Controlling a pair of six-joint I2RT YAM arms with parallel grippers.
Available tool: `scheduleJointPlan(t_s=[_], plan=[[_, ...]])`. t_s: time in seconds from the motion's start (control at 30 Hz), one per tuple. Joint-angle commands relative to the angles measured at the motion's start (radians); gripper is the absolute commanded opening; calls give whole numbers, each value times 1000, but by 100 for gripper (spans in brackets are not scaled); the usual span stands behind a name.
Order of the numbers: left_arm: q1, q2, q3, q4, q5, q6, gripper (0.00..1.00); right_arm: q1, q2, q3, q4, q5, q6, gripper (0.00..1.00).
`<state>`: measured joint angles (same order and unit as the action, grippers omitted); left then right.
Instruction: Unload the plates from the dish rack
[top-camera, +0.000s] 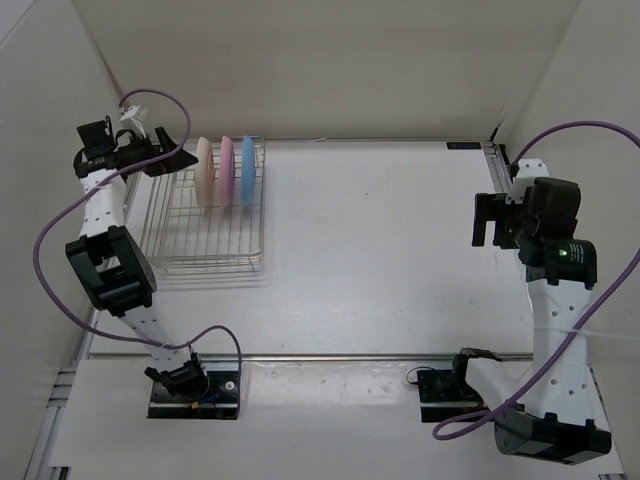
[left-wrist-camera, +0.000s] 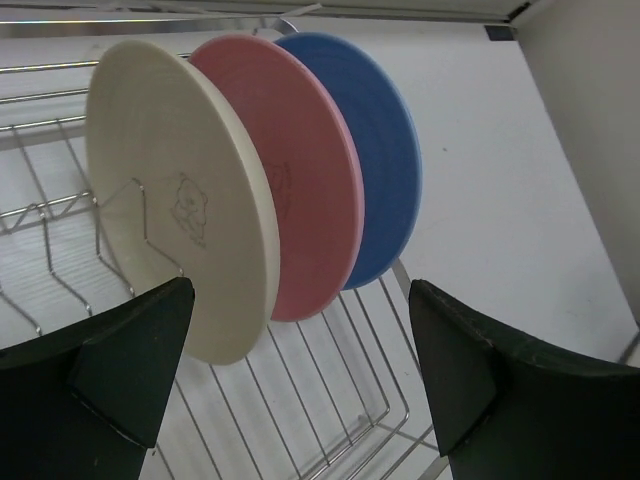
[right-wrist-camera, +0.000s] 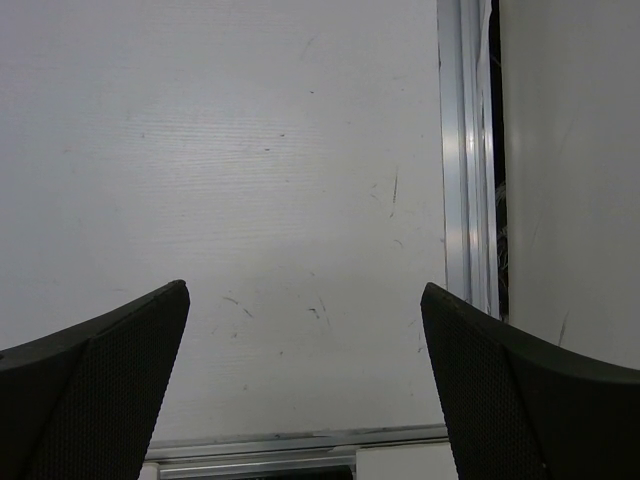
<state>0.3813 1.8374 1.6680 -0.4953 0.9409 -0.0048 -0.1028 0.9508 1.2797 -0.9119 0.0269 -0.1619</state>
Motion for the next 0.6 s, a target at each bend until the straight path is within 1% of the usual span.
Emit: scheduleJointPlan(t_s=[0.0,0.07,0.1,0.13,0.2,0.23,0.3,0.33,0.4,0.43,0.47,0.53,0.57], plan=[[7,58,82,4,191,-17,100,6,0,3,11,25,-5,100],[7,103,91,4,206,-17,100,6,0,3,11,39,-5,100],[-4,112,91,4,207,-27,98,6,0,3,11,60,-5,100],[-4,121,91,17,207,-27,93,6,9,3,11,61,-5,100],[-15,147,101,17,220,-37,92,6,9,3,11,73,-5,100],[-15,157,114,17,220,-37,87,6,9,3,11,73,-5,100],[-24,172,124,17,220,-46,85,6,9,3,11,73,-5,100],[-24,183,124,29,220,-46,81,6,9,3,11,73,-5,100],[-24,194,124,40,231,-63,76,6,9,-8,11,82,-14,100],[-24,194,133,40,231,-63,70,6,9,-8,11,82,-14,100],[-24,203,133,40,231,-63,70,6,9,-19,11,82,-14,100],[-24,203,144,40,231,-63,64,6,9,-19,11,91,-14,100],[-24,213,144,40,231,-72,63,6,9,-19,11,91,-14,100]])
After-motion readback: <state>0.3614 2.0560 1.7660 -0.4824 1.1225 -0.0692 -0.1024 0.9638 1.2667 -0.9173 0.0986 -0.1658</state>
